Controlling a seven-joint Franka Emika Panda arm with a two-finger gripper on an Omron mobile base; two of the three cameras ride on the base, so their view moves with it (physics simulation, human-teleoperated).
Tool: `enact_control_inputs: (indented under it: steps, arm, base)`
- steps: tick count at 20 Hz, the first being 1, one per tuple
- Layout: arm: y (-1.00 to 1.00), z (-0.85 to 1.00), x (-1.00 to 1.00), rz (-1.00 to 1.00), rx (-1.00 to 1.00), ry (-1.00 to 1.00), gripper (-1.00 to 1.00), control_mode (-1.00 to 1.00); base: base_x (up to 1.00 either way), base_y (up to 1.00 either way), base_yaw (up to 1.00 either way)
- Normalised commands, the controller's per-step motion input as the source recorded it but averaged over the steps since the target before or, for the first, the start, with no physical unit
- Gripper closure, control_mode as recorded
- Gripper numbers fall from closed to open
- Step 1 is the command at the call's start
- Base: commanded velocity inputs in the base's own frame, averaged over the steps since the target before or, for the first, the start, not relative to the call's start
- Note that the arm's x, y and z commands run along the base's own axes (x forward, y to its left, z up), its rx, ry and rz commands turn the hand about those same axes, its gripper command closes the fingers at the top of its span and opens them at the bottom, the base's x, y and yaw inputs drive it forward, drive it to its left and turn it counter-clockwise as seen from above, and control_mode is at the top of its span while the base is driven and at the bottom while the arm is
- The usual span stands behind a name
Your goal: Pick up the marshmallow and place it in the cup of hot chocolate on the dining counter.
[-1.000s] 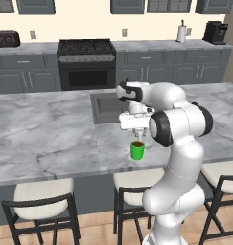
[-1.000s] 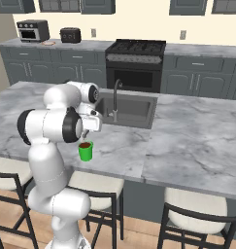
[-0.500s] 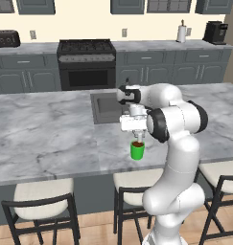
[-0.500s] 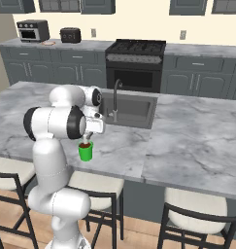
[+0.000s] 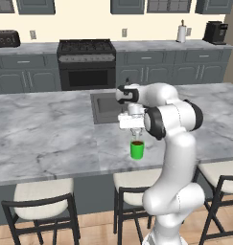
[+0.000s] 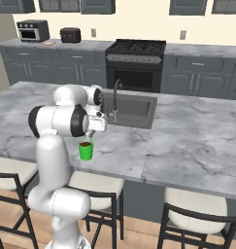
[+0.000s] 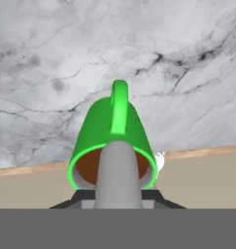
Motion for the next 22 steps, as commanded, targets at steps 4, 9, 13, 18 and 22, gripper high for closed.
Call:
enact_control_inputs:
  steps: [4, 9, 13, 18, 22]
  arm:
    - [0.0, -0.28, 0.16, 0.0, 0.0, -0.02, 1.0, -1.0]
    - [0.02, -0.1, -0.03, 0.0, 0.0, -0.03, 1.0, -1.0]
    - [0.03, 0.0, -0.56, 0.0, 0.0, -0.17, 1.0, -1.0]
    - [0.02, 0.0, -0.26, 0.0, 0.0, -0.13, 1.0, -1.0]
    - [0.0, 0.03, -0.27, 0.0, 0.0, -0.22, 1.0, -1.0]
  base:
    - [0.0, 0.0, 0.0]
    - [0.0, 0.0, 0.0]
    - [0.0, 0.0, 0.0]
    - [0.0, 0.0, 0.0]
    - [0.0, 0.0, 0.0]
